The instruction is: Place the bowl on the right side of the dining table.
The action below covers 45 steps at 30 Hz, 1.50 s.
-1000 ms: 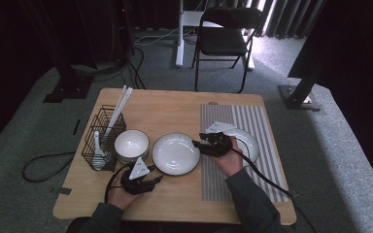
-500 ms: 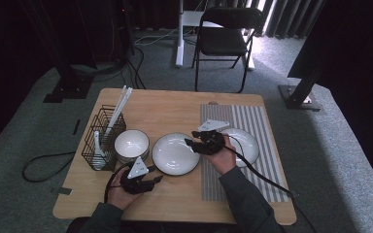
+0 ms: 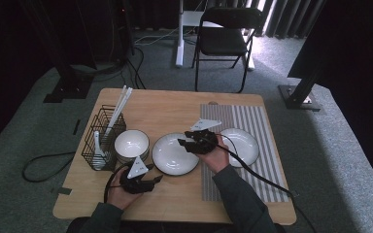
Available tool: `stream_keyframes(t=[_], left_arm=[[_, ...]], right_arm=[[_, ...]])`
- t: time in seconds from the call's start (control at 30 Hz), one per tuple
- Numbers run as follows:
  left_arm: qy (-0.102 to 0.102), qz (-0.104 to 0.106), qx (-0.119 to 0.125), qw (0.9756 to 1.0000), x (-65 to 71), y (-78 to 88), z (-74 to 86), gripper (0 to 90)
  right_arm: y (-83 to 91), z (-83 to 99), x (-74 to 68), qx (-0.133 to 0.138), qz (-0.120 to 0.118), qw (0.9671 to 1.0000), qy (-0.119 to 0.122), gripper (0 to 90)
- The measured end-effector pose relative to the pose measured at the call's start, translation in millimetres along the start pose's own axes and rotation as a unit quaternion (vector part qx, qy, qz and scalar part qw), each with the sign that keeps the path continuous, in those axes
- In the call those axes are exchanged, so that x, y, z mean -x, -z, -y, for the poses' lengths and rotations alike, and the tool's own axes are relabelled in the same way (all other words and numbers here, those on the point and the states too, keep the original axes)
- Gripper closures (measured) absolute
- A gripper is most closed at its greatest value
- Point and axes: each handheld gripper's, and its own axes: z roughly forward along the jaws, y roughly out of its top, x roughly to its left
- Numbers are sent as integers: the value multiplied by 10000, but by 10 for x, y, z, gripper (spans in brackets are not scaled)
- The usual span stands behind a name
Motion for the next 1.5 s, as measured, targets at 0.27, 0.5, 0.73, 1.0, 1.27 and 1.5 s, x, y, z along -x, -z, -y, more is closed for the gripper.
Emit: stream_keyframes(t=[0.27,0.5,0.73,1.0,1.27,1.5], left_arm=[[-15,12,-20,10000,14,-8,-3,432],[-58,82,5,9999,15,2,-9,460],[-109,15,62,9999,30,9,-8,458],[-140,13,72,9999,37,12,-8,457],[-160,12,58,9999,38,15,-8,458],[-169,47,-42,9998,40,-4,3,466]], right_arm=[[-13,-10,19,38,-41,10000,-66,568],[-56,-84,-33,35,-58,10000,14,571],[-124,-157,-114,61,-110,9999,101,571],[-214,-224,-168,22,-195,9997,116,571],[-287,-243,-158,48,-351,9994,-44,571],[-336,-329,-240,33,-409,9991,62,571]])
